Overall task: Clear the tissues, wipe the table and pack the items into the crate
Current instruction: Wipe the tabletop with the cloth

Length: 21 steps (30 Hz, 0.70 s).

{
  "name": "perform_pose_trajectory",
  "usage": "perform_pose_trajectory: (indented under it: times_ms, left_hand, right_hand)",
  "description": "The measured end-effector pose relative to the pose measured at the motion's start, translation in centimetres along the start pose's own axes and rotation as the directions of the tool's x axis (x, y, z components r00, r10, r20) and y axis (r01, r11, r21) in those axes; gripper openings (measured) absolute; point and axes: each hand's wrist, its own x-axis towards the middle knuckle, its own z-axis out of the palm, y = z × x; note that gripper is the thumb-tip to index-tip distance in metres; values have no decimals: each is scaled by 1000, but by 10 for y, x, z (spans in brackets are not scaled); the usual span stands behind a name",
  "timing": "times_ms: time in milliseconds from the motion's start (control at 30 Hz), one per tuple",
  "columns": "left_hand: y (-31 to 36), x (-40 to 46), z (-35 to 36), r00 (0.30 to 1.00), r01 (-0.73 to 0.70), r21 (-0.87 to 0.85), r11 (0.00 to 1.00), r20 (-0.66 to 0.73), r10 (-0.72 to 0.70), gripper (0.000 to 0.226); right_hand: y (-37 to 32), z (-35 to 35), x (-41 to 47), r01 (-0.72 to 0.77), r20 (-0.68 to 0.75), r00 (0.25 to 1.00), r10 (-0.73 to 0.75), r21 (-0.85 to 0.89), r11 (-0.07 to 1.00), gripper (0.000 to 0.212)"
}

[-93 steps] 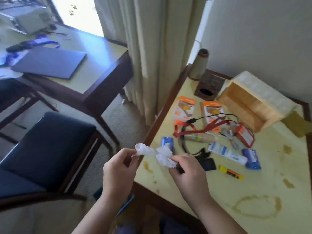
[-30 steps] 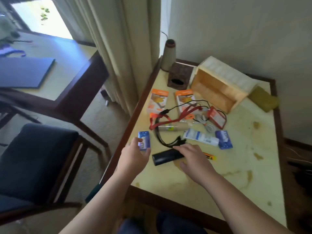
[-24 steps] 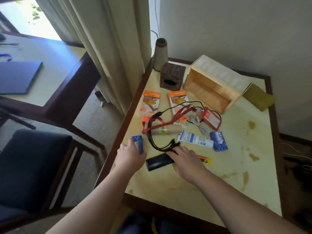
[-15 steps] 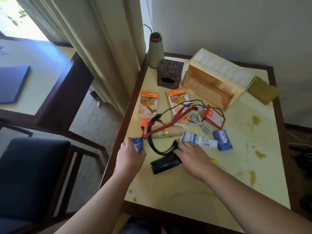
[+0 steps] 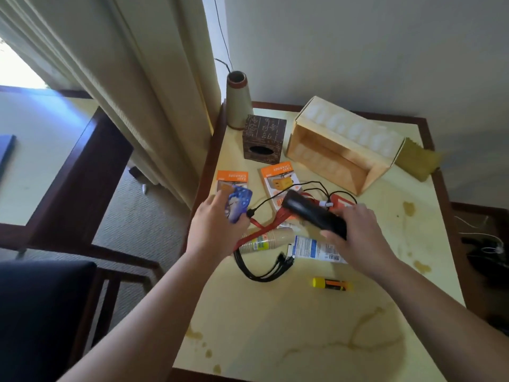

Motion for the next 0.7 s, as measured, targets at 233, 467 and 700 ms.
perform_pose_trajectory:
  times_ms: [233,467,700]
  left_hand:
    - [5,74,27,984,-105,197,975,165,73,65]
    - [-3,89,40,979,-95,248,964,199,46,63]
    - [6,68,40,991,-109,302,947,103,81,60]
  right_hand:
    - [-10,5,57,-305,-63,950,305,6,952,53]
    - [-6,24,77,-388,7,922,388,-4,922,56]
    - [5,31,66,-335,49,942,332,174,926,45]
